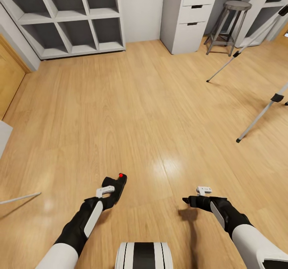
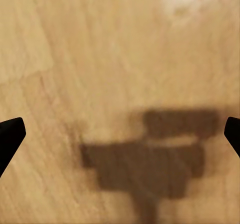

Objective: Attach the digital camera to the camera tripod in the bedroom.

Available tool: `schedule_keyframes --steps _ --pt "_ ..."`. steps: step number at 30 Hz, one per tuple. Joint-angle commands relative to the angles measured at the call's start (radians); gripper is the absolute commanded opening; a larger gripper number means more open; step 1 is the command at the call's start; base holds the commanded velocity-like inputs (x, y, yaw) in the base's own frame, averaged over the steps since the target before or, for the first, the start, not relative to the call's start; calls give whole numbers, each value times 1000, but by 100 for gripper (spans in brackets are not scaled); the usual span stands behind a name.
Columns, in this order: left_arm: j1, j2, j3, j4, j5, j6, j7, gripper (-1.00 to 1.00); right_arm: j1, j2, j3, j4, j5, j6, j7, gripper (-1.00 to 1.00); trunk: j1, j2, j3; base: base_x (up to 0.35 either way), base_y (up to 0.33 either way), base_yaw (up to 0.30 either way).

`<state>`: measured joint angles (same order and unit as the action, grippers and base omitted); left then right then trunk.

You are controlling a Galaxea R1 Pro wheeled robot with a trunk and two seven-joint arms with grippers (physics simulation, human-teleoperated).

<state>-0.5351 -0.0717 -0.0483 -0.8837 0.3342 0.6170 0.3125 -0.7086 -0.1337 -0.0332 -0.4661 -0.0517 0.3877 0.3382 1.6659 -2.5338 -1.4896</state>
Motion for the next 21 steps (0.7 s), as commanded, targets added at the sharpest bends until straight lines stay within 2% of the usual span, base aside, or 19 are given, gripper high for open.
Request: schedule_keyframes --steps 1,4,5,6,8,10,11,12,21 --pt "0 1 -8 4 5 -3 7 100 0 0 -4 -2 -5 7 3 100 0 0 -1 0 0 0" --pt "0 5 -25 21 -12 -20 -7 100 0 -1 -4 -2 -5 5 2 100 0 0 -1 0 0 0" --pt "0 6 -138 51 -107 -91 -30 100 0 -1 -4 -2 -5 4 2 100 0 0 -1 0 0 0" --pt "0 7 -180 67 -138 -125 -54 100 0 -1 -5 -2 -5 4 1 100 0 0 -1 0 0 0" --pt "0 9 -222 86 -169 -164 -98 100 0 -1 -5 -2 -5 3 1 100 0 0 -1 0 0 0" --pt "0 12 -239 96 -182 -181 -129 100 0 -1 -5 -1 -5 3 1 100 0 0 -1 0 0 0" --pt "0 23 -256 115 -197 -201 -185 100 0 -1 -5 -1 -5 2 1 100 0 0 -1 0 0 0" --pt "0 25 -258 119 -199 -204 -196 100 0 -1 -5 -1 -5 2 1 100 0 0 -1 0 0 0" --pt "0 39 -268 134 -210 -230 -235 100 0 0 -4 -1 -5 2 -1 100 0 0 -1 0 0 0"
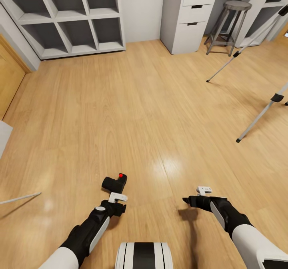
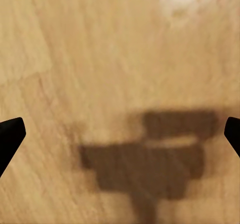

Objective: Attach the digital camera to the camera tripod in the bedroom.

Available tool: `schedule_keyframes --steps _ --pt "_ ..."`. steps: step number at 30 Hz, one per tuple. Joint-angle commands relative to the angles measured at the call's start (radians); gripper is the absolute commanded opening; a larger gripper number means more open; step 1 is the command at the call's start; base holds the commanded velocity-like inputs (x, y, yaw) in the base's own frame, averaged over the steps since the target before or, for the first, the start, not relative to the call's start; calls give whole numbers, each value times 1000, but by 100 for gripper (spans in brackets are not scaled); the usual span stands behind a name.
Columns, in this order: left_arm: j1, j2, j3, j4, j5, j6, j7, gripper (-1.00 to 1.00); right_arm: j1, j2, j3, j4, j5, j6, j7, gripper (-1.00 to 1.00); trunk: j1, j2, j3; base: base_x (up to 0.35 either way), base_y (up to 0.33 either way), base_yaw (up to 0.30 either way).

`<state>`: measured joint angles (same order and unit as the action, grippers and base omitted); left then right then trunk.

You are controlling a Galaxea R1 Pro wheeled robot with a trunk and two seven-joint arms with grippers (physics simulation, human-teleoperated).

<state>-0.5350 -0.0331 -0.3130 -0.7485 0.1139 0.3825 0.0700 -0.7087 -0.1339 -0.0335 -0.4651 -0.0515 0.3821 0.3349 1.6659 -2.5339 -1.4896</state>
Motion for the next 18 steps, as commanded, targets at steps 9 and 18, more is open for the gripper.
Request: schedule_keyframes --steps 9,18 --pt "0 30 -5 0 10 1 9 100 0 0 -4 -2 -5 8 3 100 0 0 -1 0 0 0" --pt "0 69 -3 -1 15 0 15 100 0 0 -2 -1 -5 9 3 100 0 0 -1 0 0 0"
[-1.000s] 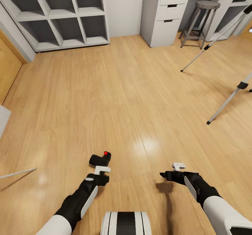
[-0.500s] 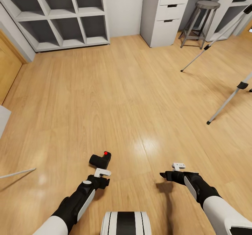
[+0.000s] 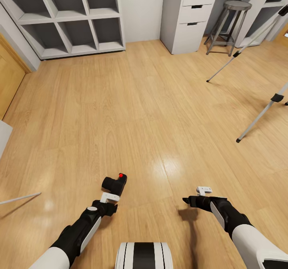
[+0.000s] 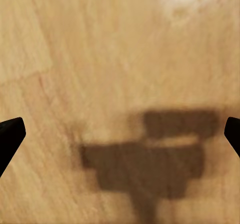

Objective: Attach the digital camera to the camera tripod in the bedroom.

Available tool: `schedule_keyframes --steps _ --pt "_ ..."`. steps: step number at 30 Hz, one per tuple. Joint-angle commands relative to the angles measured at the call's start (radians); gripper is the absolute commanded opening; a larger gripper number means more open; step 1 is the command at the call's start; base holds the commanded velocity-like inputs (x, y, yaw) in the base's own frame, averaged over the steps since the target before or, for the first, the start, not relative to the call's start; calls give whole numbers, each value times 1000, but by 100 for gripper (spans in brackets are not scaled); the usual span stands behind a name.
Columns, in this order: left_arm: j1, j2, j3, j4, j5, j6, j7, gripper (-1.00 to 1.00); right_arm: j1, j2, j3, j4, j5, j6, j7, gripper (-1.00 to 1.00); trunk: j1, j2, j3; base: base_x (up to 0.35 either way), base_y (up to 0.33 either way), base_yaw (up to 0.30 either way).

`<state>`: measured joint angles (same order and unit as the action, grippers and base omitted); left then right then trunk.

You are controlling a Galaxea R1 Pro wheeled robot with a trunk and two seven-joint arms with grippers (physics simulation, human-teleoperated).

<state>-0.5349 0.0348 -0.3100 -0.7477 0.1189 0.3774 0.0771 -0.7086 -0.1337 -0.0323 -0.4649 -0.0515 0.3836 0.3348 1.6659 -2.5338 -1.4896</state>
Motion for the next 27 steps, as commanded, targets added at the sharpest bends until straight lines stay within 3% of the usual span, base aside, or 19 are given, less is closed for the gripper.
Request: schedule_keyframes --steps 1,27 --pt "0 3 -6 -2 11 5 8 100 0 0 -3 -2 -5 8 3 100 0 0 -1 0 0 0" --pt "0 -2 -10 1 7 5 8 100 0 0 -4 -2 -4 6 4 100 0 0 -1 15 0 0"
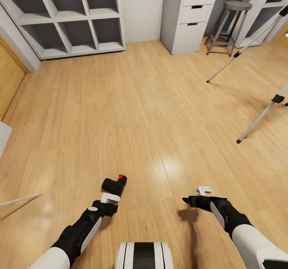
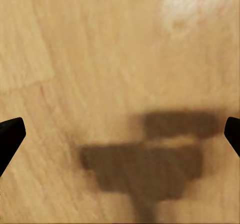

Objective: Attach the digital camera to the camera tripod in the bedroom.

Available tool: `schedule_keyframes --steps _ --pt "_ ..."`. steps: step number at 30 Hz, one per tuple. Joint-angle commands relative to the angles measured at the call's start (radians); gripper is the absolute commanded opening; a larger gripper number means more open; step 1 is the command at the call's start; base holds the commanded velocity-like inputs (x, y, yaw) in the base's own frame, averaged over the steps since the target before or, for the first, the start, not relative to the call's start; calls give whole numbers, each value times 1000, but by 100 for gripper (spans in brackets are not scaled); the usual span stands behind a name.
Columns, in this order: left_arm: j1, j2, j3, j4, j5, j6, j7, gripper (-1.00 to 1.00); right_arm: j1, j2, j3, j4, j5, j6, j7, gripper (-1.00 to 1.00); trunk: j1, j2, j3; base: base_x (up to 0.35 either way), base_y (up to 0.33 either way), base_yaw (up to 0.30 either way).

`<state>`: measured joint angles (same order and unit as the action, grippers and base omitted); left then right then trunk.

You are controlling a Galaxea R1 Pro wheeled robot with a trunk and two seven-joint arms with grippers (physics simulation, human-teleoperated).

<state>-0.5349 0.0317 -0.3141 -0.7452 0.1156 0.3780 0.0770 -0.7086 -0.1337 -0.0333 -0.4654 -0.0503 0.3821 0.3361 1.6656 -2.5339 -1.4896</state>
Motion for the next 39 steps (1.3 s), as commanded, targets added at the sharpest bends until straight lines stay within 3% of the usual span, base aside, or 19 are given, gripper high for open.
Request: schedule_keyframes --steps 1,35,39 --pt "0 1 -6 -1 10 5 8 100 0 0 -4 -2 -5 8 3 100 0 0 -1 204 0 0" --pt "0 -1 -11 16 10 8 -6 100 0 0 -2 -1 -4 9 2 100 0 0 -1 15 0 0" --pt "0 -1 -26 25 9 8 -8 100 0 0 -2 -1 -4 9 3 100 0 0 -1 0 0 0"
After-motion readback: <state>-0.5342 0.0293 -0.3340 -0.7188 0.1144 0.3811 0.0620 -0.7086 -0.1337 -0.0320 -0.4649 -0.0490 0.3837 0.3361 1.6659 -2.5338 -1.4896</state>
